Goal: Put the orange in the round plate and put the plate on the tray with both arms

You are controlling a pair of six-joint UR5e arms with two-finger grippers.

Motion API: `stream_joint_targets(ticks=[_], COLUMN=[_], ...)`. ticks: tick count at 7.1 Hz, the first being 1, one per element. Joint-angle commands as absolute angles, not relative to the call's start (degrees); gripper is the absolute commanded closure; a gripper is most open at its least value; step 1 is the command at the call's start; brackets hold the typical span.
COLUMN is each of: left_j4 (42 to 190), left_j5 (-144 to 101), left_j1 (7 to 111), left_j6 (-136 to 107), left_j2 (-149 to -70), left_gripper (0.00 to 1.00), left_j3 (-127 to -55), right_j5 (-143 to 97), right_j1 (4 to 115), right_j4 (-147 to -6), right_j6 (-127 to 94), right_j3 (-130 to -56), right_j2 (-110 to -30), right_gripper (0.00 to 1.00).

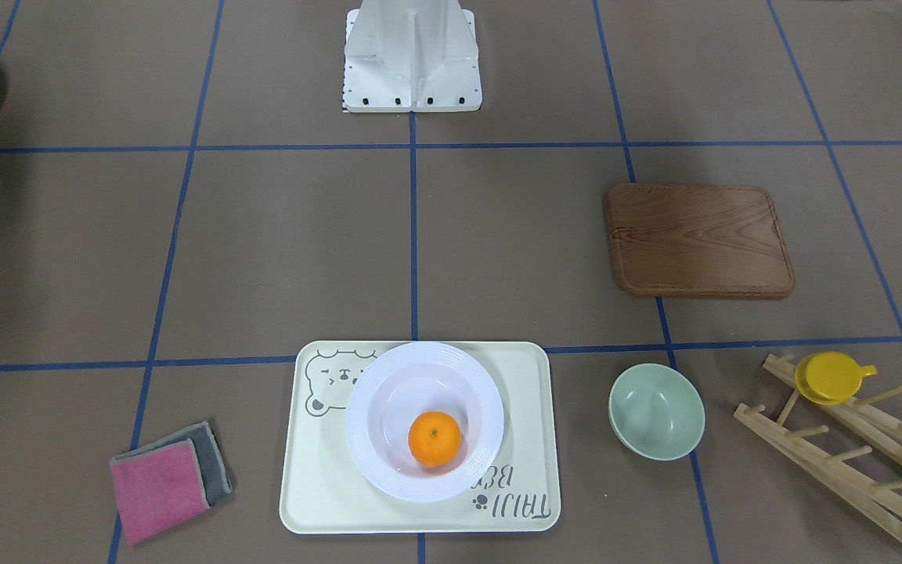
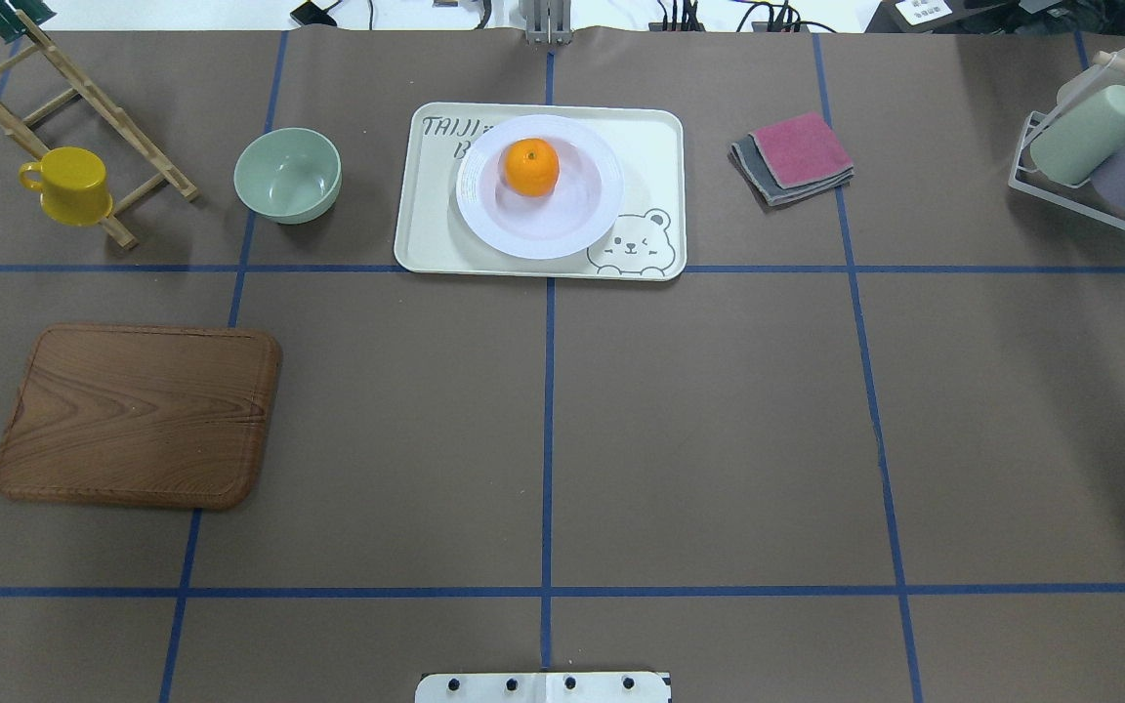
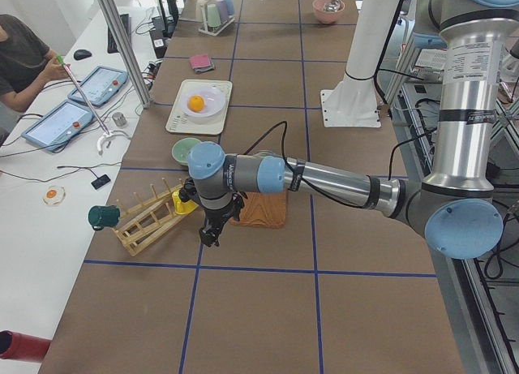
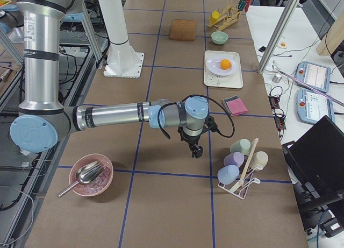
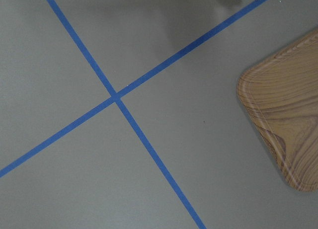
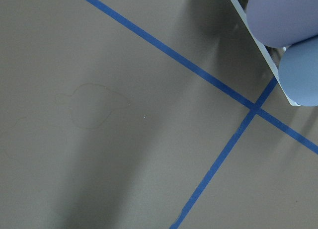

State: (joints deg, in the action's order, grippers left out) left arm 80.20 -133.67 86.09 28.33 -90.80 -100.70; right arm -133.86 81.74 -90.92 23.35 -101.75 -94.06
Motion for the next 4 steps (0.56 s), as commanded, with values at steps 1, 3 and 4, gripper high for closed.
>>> stream_joint_targets(ticks=[1, 3, 4], left_j4=[80.2, 80.2, 80.1], left_j5=[-137.8, -137.7, -137.8], left_j1=[86.5, 86.5, 86.5], left_j6=[27.9, 27.6, 27.7], left_j2=[-90.7, -91.6, -91.4], left_gripper=[0.0, 0.0, 0.0], left_j3=[-100.8, -100.7, -101.4], right_j5=[-134.1, -134.9, -135.3], right_j1=[81.0, 80.9, 81.0], right_j4=[-91.0, -90.9, -90.9], right_j6=[23.0, 23.0, 23.2], right_j3=[-101.3, -100.6, -100.7], right_j2=[-91.8, -90.6, -90.4], right_gripper=[0.0, 0.0, 0.0])
